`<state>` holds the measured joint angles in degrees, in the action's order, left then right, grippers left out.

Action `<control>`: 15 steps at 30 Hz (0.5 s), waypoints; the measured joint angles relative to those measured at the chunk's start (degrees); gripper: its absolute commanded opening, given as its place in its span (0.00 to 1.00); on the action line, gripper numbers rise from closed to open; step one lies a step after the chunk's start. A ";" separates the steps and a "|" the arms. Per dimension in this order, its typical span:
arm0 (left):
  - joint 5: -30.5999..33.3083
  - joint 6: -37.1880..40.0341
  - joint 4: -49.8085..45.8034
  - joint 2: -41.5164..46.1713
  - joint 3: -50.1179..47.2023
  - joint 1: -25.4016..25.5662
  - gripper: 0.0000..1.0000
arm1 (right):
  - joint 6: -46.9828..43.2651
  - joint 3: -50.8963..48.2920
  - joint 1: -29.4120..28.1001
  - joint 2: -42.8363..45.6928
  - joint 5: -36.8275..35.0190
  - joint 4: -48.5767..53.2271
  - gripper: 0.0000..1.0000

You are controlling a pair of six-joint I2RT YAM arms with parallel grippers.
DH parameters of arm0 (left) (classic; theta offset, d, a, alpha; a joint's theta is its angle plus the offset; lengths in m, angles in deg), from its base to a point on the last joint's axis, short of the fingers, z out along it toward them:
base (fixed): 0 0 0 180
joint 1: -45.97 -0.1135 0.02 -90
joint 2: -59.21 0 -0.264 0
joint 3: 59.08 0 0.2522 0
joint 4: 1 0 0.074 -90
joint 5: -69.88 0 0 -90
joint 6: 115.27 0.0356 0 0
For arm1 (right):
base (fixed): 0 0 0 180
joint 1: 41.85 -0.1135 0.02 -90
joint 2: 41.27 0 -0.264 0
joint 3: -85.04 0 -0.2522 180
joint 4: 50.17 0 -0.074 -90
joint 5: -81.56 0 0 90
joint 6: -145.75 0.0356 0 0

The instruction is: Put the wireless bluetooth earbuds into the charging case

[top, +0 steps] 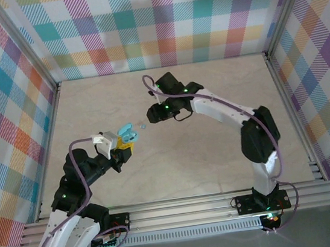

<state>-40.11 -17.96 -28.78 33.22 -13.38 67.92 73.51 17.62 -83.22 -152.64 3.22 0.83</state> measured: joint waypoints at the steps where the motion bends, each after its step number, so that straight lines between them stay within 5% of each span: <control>1: 1.29 0.00 -1.18 1.22 0.00 0.00 0.00 | 0.72 2.38 0.00 -2.47 0.81 0.57 0.49; 8: 7.13 -1.14 -6.97 6.36 0.00 0.00 0.00 | 3.50 20.94 -0.59 -19.12 3.96 5.27 0.44; 15: 7.67 -3.52 -9.60 6.47 -0.02 0.00 0.00 | 1.64 33.68 -3.56 -31.01 -0.42 10.75 0.37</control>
<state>-32.44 -21.48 -38.38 39.69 -13.40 67.92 75.15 51.31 -86.78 -183.66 2.80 11.58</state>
